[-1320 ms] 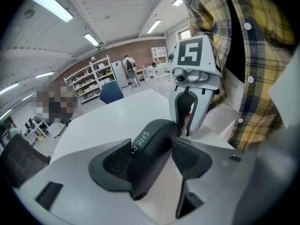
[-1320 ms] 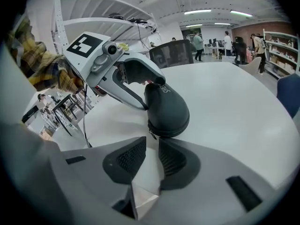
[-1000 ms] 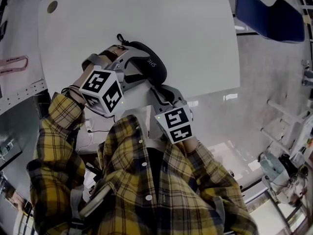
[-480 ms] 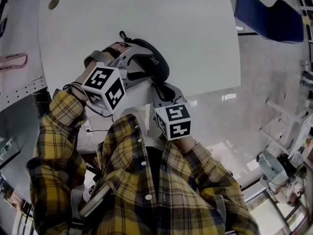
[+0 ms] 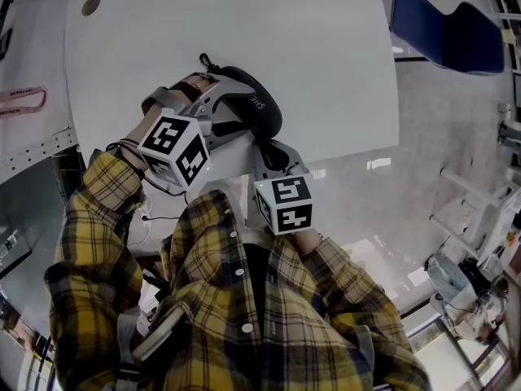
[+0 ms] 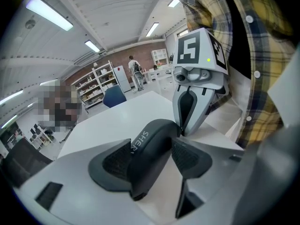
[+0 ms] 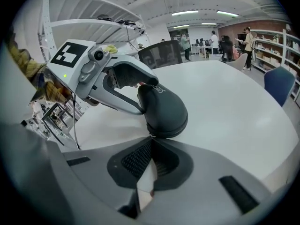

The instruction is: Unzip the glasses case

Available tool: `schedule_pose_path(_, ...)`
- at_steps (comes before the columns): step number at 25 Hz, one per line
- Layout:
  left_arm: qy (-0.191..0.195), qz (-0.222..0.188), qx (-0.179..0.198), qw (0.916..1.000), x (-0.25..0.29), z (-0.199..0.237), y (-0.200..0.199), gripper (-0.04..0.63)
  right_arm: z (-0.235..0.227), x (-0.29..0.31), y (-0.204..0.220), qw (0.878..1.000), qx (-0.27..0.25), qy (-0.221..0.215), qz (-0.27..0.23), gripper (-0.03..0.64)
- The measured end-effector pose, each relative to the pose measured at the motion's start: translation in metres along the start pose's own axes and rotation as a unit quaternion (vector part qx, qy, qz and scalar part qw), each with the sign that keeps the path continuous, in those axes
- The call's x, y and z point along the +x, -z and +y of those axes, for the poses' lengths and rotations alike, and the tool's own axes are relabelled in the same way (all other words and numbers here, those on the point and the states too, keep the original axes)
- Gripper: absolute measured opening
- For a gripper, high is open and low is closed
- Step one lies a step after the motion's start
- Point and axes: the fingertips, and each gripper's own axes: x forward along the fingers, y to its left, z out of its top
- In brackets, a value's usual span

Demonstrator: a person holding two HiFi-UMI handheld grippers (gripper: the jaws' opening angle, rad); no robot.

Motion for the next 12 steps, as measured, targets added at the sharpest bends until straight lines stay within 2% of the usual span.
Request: schedule_pose_path(12,0.003,-0.003,0.000,1.0000,0.0002,-0.0025,0.0059,0.256,-0.0021,-0.0032,0.0056,0.998,-0.059,-0.006,0.019,-0.002)
